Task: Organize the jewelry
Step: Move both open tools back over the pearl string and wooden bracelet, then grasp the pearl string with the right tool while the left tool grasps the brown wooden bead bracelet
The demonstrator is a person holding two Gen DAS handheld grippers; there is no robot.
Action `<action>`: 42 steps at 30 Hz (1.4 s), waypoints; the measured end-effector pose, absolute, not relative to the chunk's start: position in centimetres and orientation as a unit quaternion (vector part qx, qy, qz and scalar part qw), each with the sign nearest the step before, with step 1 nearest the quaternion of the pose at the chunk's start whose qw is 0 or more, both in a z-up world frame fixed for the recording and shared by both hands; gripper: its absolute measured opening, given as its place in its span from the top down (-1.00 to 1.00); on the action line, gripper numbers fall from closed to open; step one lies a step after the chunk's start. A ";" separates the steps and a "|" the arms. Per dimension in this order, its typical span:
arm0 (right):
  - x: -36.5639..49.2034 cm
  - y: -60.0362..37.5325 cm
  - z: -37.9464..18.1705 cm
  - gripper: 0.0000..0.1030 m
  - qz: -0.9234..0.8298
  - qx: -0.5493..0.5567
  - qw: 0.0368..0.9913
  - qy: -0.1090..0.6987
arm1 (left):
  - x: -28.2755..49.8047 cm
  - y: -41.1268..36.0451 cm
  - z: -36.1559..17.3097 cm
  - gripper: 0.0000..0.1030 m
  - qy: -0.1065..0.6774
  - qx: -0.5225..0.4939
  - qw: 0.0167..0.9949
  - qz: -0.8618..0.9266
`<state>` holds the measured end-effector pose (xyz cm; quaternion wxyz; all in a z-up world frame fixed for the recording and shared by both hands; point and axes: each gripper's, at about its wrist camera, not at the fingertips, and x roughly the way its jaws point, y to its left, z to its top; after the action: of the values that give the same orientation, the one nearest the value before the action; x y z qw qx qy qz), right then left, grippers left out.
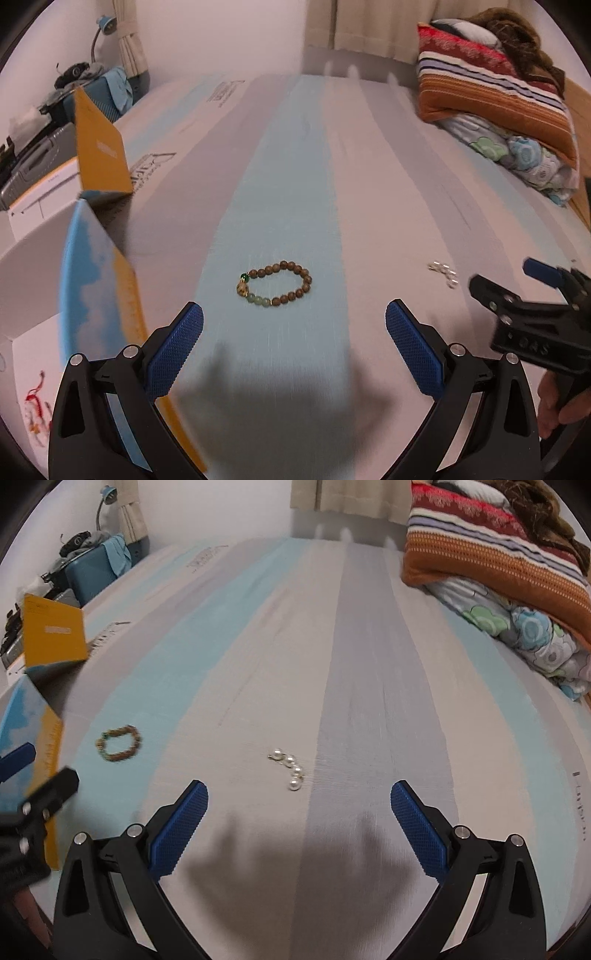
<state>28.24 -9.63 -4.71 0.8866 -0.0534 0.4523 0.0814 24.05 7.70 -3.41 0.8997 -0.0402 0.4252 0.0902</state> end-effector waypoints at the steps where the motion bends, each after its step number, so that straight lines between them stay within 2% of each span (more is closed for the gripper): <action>1: 28.6 -9.8 -5.3 -0.85 0.080 -0.052 0.885 0.456 | 24.8 7.9 -4.2 -0.89 0.428 -0.037 0.898 0.096; 5: 30.5 -10.0 -8.0 -0.70 0.087 -0.044 0.874 0.476 | 26.8 9.2 -6.8 -0.89 0.445 -0.042 0.887 0.118; 16: 32.5 -9.6 -11.1 -0.67 0.081 -0.027 0.871 0.484 | 30.0 11.2 -11.0 -0.90 0.465 -0.031 0.872 0.152; 19: 32.2 -9.7 -11.2 -0.52 0.076 -0.028 0.875 0.477 | 30.2 11.2 -11.2 -0.90 0.459 -0.023 0.875 0.153; 23: 32.0 -9.9 -11.1 -0.18 0.075 -0.030 0.877 0.473 | 29.9 11.2 -11.2 -0.83 0.458 -0.025 0.876 0.149; 26: 31.8 -10.2 -10.9 0.07 0.072 -0.027 0.879 0.471 | 29.7 10.9 -11.1 -0.59 0.459 -0.029 0.878 0.134; 28: 31.8 -10.3 -10.9 0.23 0.072 -0.027 0.879 0.471 | 29.6 10.3 -11.1 -0.30 0.461 -0.029 0.878 0.121; 29: 31.8 -10.3 -10.9 0.33 0.072 -0.027 0.879 0.471 | 29.6 10.1 -11.0 -0.24 0.461 -0.028 0.879 0.116; 32: 31.6 -10.3 -10.9 0.57 0.076 -0.027 0.878 0.471 | 29.6 9.5 -10.9 0.15 0.468 -0.025 0.877 0.105; 33: 31.5 -10.3 -10.8 0.70 0.079 -0.027 0.878 0.471 | 29.6 9.4 -10.8 0.45 0.469 -0.024 0.877 0.103; 34: 31.5 -10.3 -10.8 0.75 0.082 -0.026 0.877 0.472 | 29.6 9.2 -10.7 0.64 0.472 -0.023 0.876 0.097; 42: 30.9 -10.3 -10.0 0.79 0.092 -0.013 0.874 0.476 | 28.7 9.5 -9.7 0.65 0.476 -0.041 0.875 0.083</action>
<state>30.92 -10.29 -10.02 0.8745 -0.0129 0.4761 0.0921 28.70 9.53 -9.74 0.8748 -0.0410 0.4756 0.0828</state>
